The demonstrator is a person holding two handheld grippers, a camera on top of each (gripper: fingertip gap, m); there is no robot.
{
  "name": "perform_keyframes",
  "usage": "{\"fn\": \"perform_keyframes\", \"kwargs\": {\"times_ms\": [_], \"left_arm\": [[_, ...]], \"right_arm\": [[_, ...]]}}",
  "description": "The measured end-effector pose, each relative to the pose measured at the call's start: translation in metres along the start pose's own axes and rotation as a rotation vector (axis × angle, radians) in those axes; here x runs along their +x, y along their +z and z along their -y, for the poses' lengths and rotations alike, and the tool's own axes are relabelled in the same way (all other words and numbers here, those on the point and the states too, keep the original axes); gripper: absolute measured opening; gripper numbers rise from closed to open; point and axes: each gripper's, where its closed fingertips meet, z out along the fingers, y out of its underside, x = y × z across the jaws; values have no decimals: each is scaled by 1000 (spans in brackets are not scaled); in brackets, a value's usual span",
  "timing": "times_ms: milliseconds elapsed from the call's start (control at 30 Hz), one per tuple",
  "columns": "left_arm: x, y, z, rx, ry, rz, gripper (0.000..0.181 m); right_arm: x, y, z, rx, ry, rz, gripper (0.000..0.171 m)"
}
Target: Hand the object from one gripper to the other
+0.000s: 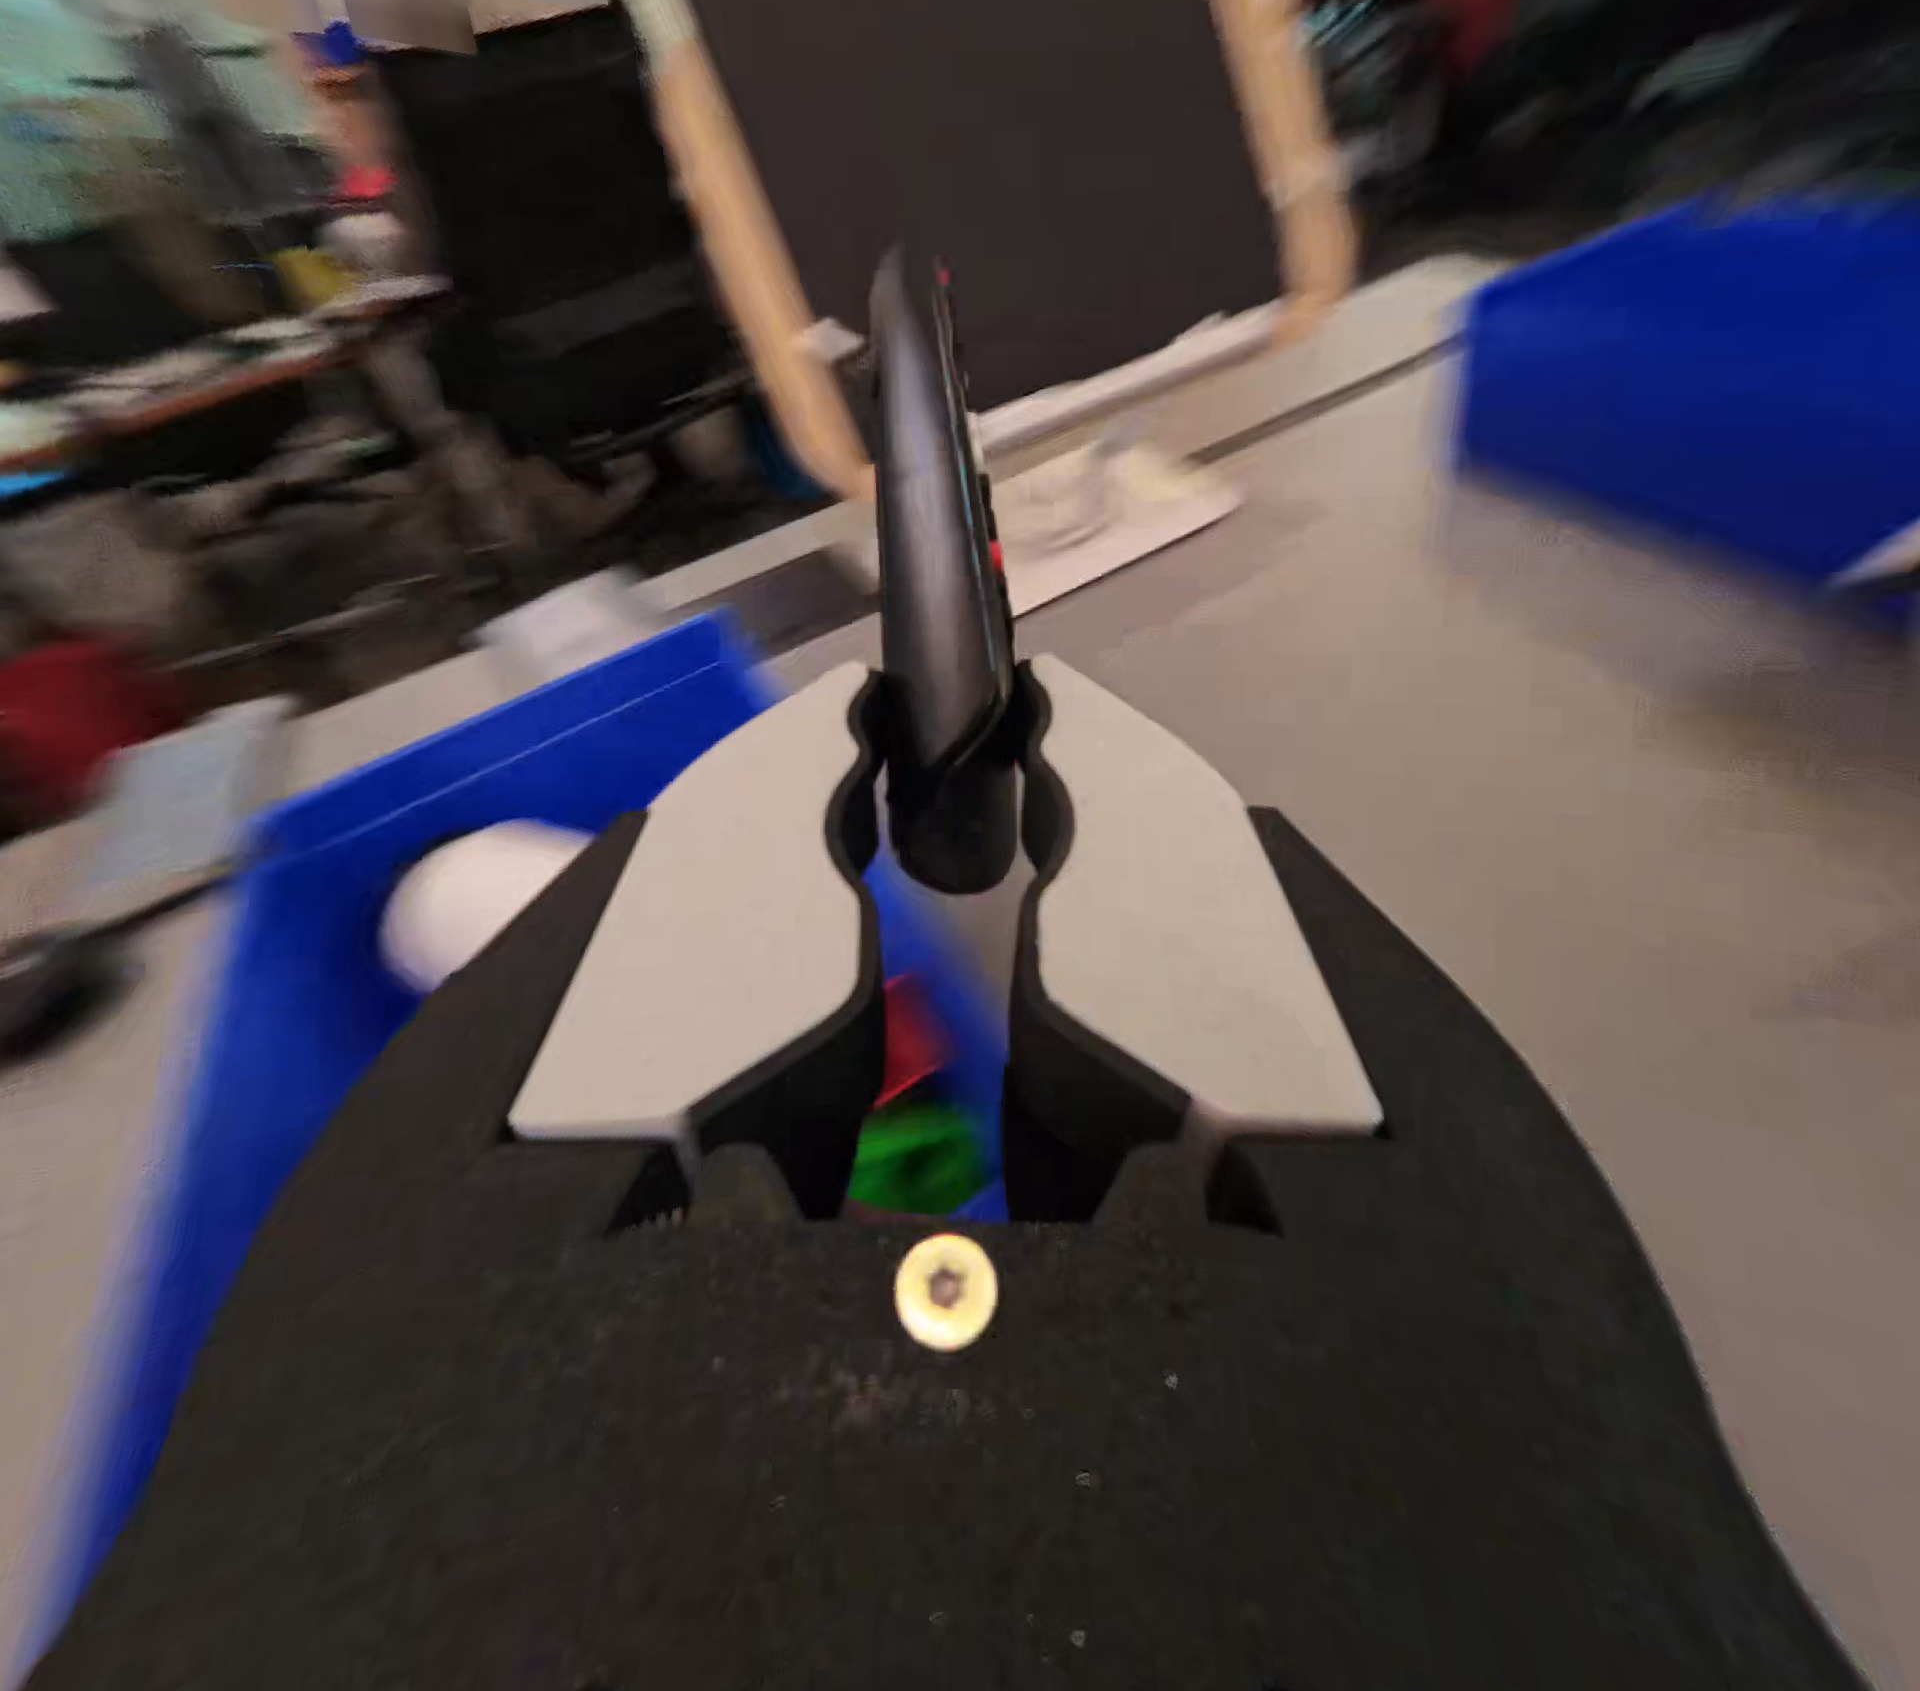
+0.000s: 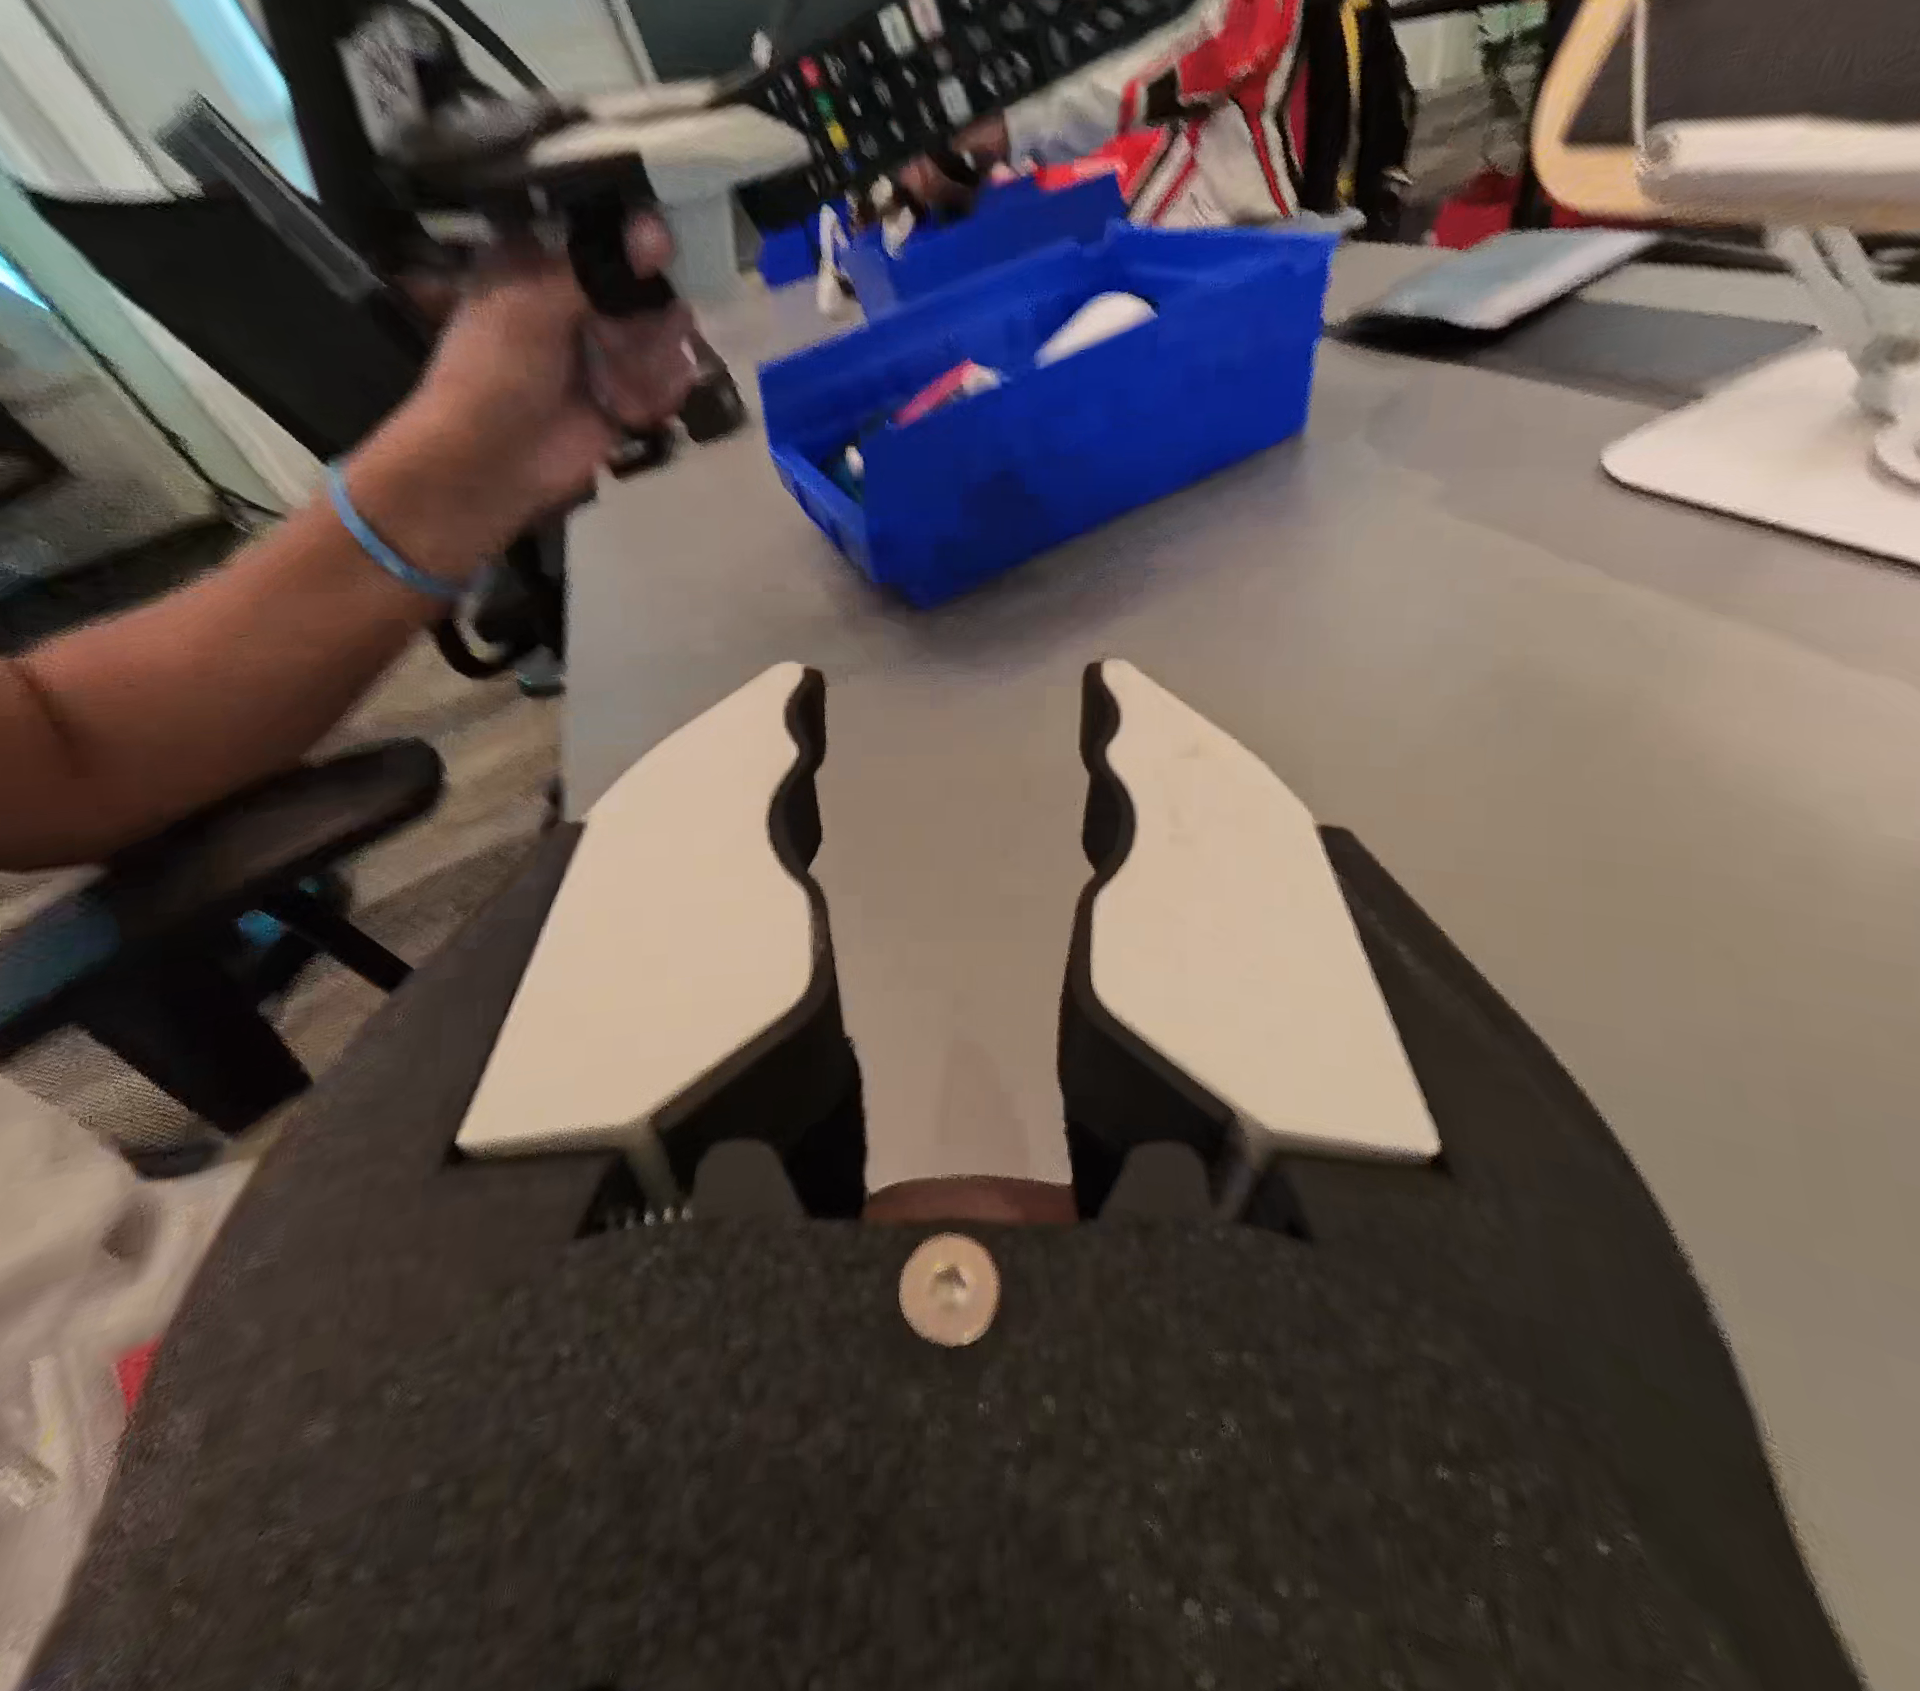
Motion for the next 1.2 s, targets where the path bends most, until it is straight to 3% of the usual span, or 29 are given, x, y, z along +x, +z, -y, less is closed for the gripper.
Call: {"fn": "perform_keyframes", "kwargs": {"times_ms": [100,200,300,433,500,533,700,800,900,1000,1067,1200], "left_arm": [[80,15,31,129,-241,-349,22],[142,25,43,144,-410,-575,23],[180,32,44,175,-598,-724,22],[202,39,31,176,-758,-824,22],[211,44,22,161,-746,-828,22],[216,47,17,150,-739,-826,22],[220,58,-7,96,-721,-800,25],[200,60,-32,21,-633,-680,42],[177,57,-43,-9,-457,-549,44],[176,51,-30,0,-266,-556,42],[192,36,-12,16,-201,-687,42],[203,26,-1,-12,-50,-729,55]], "right_arm": [[-3,16,37,103,72,95,55],[4,33,54,184,258,236,64],[-5,25,70,340,448,470,65],[1,18,63,382,507,478,53],[2,17,58,388,520,473,44],[2,14,56,398,523,482,25],[15,15,37,318,483,398,23],[41,9,25,200,292,164,23],[74,0,8,30,-4,-139,23],[80,5,-3,-101,-223,-278,24],[63,17,-12,-148,-257,-212,24],[-25,37,-34,-230,-123,315,24]]}}
